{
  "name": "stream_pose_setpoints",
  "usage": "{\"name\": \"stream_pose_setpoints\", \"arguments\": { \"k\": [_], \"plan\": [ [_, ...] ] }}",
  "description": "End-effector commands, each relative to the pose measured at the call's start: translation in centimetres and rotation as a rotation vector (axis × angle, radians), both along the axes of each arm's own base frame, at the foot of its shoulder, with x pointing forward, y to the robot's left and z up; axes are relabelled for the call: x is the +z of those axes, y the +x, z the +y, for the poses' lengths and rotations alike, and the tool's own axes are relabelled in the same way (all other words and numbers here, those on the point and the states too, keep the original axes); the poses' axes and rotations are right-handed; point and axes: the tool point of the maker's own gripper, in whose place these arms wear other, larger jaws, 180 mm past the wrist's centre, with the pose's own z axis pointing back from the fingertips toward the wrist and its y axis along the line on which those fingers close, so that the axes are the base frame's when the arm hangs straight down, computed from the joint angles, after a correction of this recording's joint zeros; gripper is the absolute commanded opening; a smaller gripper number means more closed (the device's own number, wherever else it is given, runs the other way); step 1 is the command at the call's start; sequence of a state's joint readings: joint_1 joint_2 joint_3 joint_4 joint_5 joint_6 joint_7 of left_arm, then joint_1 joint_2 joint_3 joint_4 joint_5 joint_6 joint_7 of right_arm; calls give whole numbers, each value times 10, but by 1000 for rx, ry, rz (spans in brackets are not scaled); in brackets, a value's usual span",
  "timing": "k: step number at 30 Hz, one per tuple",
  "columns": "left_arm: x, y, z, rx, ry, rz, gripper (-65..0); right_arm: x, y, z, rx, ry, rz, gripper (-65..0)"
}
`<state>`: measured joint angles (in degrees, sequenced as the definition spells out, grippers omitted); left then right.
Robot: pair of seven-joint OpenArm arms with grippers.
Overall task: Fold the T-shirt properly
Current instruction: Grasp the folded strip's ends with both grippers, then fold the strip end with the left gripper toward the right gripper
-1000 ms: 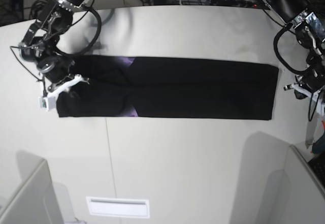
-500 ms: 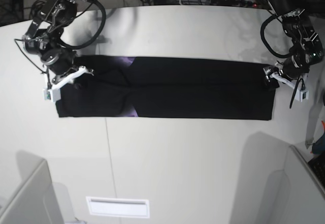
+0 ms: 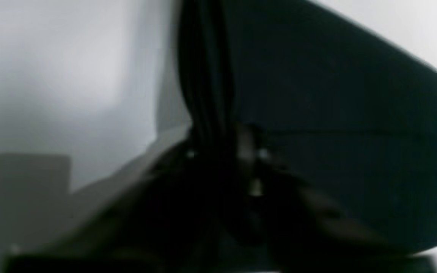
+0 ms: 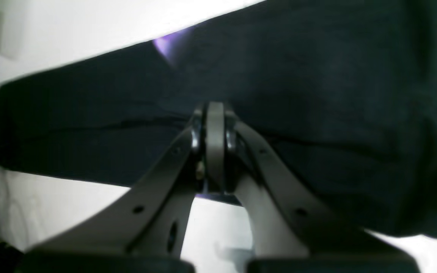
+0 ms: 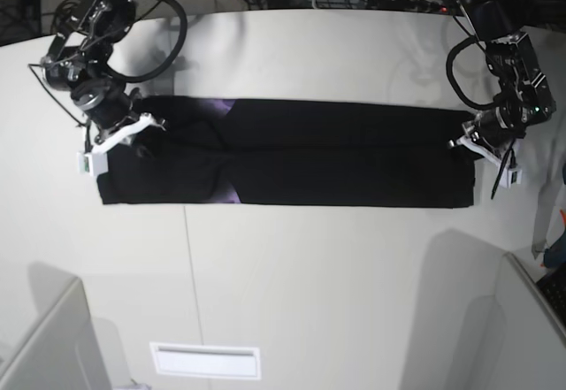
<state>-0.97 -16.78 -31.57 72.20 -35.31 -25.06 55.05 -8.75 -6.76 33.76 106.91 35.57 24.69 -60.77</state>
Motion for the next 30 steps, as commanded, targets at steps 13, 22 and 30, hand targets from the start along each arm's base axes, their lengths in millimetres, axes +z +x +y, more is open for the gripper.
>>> {"name": "stream_pose_setpoints", "arguments": {
  "k": [13,22,30],
  "plan": [
    [94,7,53,-75,304,-137,-650,9,2,-3,3,-10,-39,-650],
    [74,-13,-64,-193,171,-109,-650,10,3,-2,2,-6,-41,-650],
    [64,3,-128,-214,45,-92,-650,8,2,-3,2,-7,-36,-650]
  ]
}}
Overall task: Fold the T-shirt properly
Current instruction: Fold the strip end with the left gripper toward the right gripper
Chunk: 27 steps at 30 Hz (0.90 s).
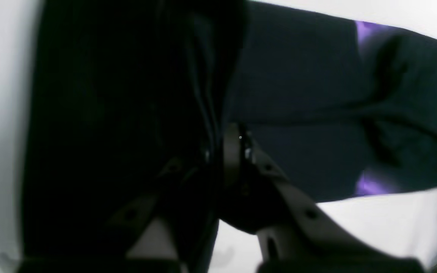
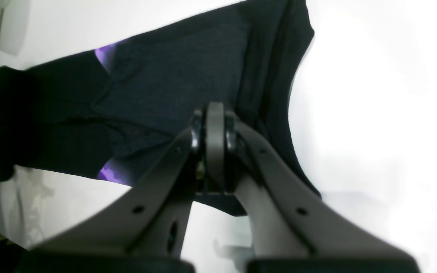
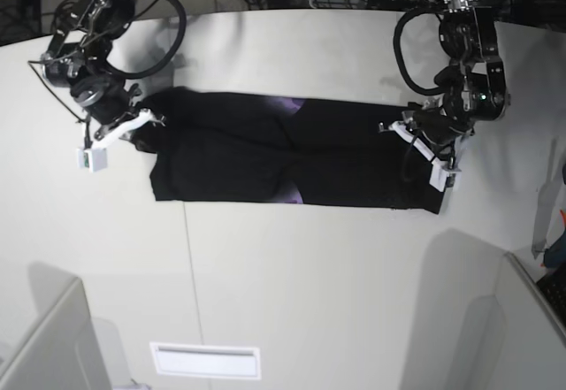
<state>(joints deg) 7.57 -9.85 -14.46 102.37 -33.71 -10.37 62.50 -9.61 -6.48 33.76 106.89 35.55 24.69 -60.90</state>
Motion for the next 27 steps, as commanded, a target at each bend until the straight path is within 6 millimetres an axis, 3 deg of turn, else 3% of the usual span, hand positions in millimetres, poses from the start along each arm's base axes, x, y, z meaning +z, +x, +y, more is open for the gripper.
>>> {"name": "stream_pose_setpoints", "arguments": {
  "k": [1,9,19,27],
  "plan": [
    [13,13,-2,1,-8,-55,-650,13,7,-2,1,-4,-54,-650],
    [6,29,-25,-30,-41,-27,-650,12,7,-2,1,-4,-52,-650],
    [3,30,-29,-39,-52,-19,-650,13,8,-2,1,-3,-54,-650],
    [3,32,-47,-39,-95,-18,-650,13,9,-2,1,-3,-57,-650]
  ]
}}
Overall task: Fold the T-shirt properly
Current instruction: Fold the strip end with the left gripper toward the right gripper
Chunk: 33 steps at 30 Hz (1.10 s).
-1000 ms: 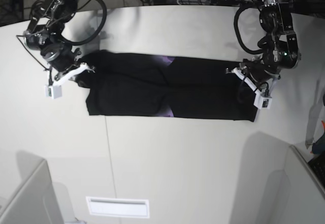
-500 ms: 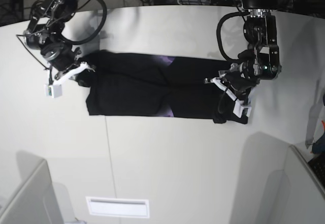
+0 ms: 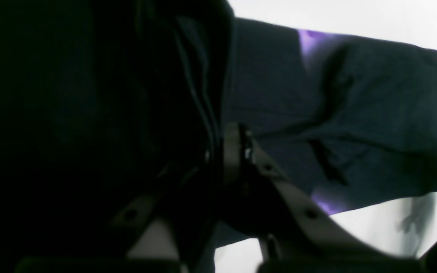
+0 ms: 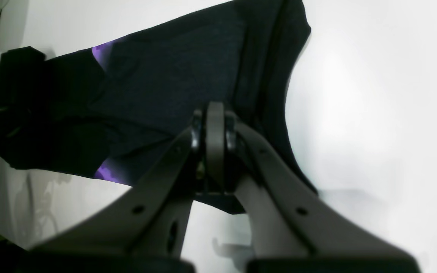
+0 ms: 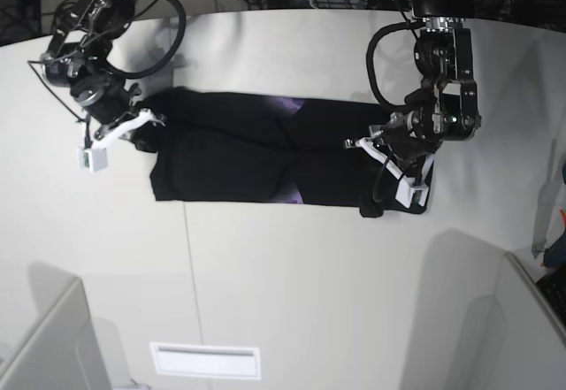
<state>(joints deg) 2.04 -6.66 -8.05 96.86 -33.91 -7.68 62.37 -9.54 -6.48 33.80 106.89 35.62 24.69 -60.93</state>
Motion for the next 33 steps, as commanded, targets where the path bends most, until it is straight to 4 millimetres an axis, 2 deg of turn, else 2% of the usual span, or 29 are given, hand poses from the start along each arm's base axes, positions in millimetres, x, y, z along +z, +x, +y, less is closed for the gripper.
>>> {"name": "stream_pose_setpoints", "arguments": {
  "k": [1,27,31,33],
  "plan": [
    [12,10,1,6,-7,-49,-650,13,9,-2,0,-3,-55,-650],
    [12,10,-1,5,-16,-47,-643,12,7,-2,0,-3,-50,-650],
    [13,10,-6,6,-31,-50,-403,11,7,-2,0,-2,-49,-650],
    [16,14,-13,4,-46,-59,-316,11,7,-1,0,-1,-49,-650]
  ]
}}
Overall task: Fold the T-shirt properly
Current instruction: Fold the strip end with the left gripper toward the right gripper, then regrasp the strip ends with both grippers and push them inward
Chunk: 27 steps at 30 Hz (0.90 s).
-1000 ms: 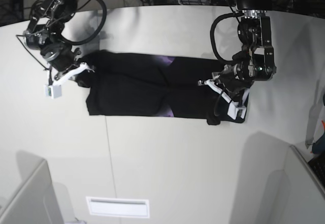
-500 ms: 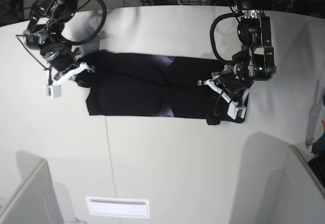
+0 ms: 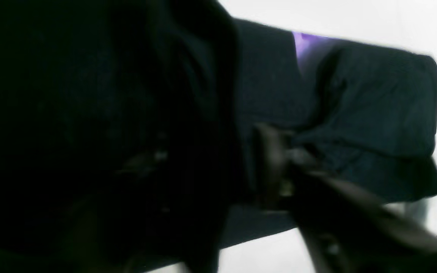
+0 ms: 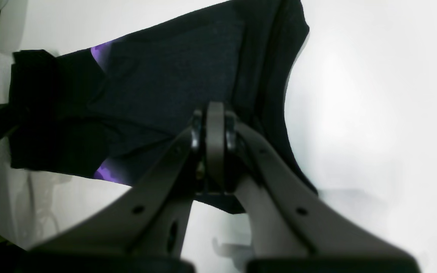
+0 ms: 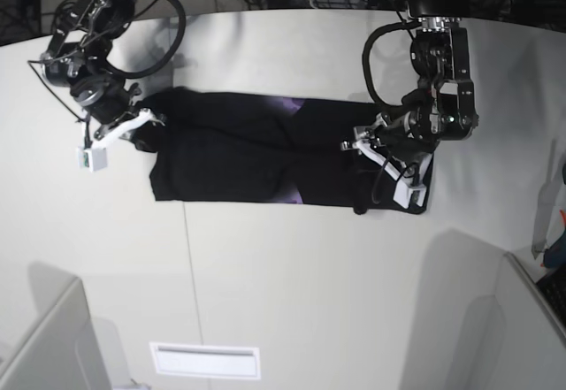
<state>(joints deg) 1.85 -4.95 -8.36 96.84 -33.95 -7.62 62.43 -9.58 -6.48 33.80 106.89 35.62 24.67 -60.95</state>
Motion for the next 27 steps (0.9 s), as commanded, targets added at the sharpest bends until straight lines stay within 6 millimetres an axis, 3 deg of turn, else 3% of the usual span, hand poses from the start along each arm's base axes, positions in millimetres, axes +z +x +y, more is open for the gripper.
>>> {"name": "stream_pose_setpoints", "arguments": {
  "k": [1,4,6,8,10,12,14,15,18,20,23,27],
  "plan": [
    [17,15,-7,-6,-24,-64,-283,11,7,-1,0,-1,-50,-650],
    [19,11,-35,-91,-29,-67,-224,11,7,-1,0,-1,-50,-650],
    [28,11,-50,-140,-26,-97,-224,11,7,-1,0,-1,-50,-650],
    [42,15,-45,-137,-11,-143,-225,11,7,-4,-5,-5,-50,-650],
    [46,14,-7,-67,36,-156,-240,12,7,-9,-4,-21,-48,-650],
    [50,9,41,36,91,-164,-336,13,9,-14,6,-41,-51,-650],
    [52,-1,101,164,159,-157,-546,9,10,-19,14,-44,-33,-645],
    [53,-6,125,216,188,-154,-650,9,14,-20,19,-44,-29,-548],
    [54,-24,198,363,266,-118,-650,-3,20,-23,38,-19,33,-222],
    [46,-32,227,410,294,-74,-650,-11,26,-18,46,14,58,-123],
    [35,-41,259,473,316,-40,-650,-26,33,-9,55,82,98,-120],
    [20,-49,272,504,365,-64,-650,-36,40,-1,58,149,119,-135]
  ]
}}
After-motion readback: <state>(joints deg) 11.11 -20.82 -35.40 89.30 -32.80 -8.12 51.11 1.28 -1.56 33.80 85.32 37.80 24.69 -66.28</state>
